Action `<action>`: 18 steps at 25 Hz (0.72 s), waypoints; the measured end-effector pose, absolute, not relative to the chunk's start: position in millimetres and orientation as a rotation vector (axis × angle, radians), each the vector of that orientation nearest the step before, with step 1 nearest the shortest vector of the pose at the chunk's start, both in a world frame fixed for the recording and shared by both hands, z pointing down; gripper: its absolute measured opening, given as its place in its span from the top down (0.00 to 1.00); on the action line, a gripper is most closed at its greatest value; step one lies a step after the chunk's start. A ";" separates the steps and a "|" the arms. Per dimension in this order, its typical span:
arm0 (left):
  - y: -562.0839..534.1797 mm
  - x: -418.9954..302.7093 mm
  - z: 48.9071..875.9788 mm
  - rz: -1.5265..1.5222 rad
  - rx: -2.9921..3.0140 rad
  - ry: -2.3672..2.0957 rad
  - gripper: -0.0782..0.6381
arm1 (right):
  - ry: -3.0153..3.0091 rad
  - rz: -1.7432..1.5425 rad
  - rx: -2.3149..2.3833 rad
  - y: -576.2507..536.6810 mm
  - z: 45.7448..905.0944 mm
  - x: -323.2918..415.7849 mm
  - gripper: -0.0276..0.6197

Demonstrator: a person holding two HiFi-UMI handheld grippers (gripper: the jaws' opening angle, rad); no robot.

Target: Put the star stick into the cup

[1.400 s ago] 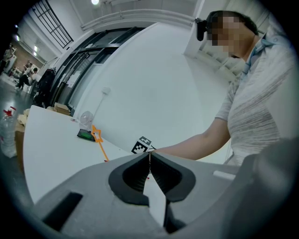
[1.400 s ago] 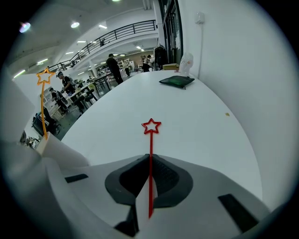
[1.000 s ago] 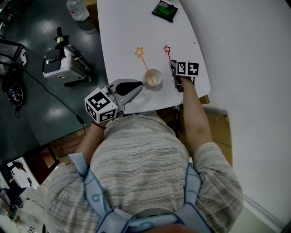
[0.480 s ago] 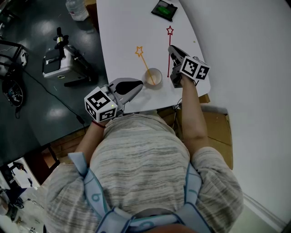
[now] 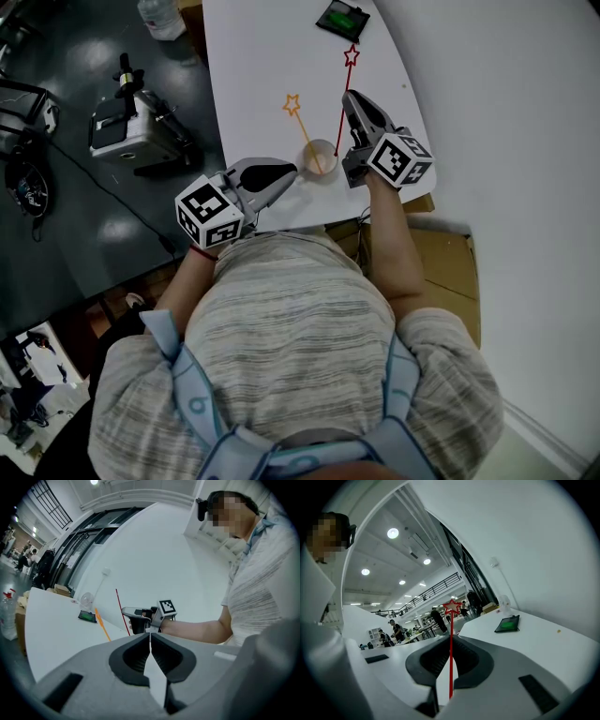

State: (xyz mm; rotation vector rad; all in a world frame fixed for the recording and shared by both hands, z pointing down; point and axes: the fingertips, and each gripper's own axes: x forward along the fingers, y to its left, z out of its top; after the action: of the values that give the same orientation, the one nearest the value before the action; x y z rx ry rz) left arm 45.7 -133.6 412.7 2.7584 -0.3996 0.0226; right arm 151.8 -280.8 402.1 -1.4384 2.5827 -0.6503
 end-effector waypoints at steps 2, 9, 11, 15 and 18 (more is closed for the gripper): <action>-133.3 45.3 412.5 0.022 2.758 -0.396 0.86 | 2.597 -0.661 -1.438 -273.1 415.4 147.0 0.93; -132.4 42.9 413.8 0.024 2.761 -0.394 0.86 | 2.658 -0.729 -1.459 -245.0 450.5 141.0 0.93; -131.7 42.6 413.7 0.022 2.760 -0.392 0.86 | 2.693 -0.717 -1.468 -239.0 454.5 138.6 0.93; -130.3 43.0 412.6 0.021 2.764 -0.385 0.86 | 2.782 -0.688 -1.483 -226.9 465.9 130.3 0.93; -129.3 42.7 411.1 0.018 2.766 -0.385 0.86 | 2.808 -0.673 -1.485 -219.6 470.7 126.5 0.93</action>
State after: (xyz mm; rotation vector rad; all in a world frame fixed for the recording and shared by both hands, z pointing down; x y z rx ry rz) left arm 42.7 -129.3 411.1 2.7662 -0.3852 0.0184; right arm 126.5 -219.6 470.7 -1.4854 2.8084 -0.6731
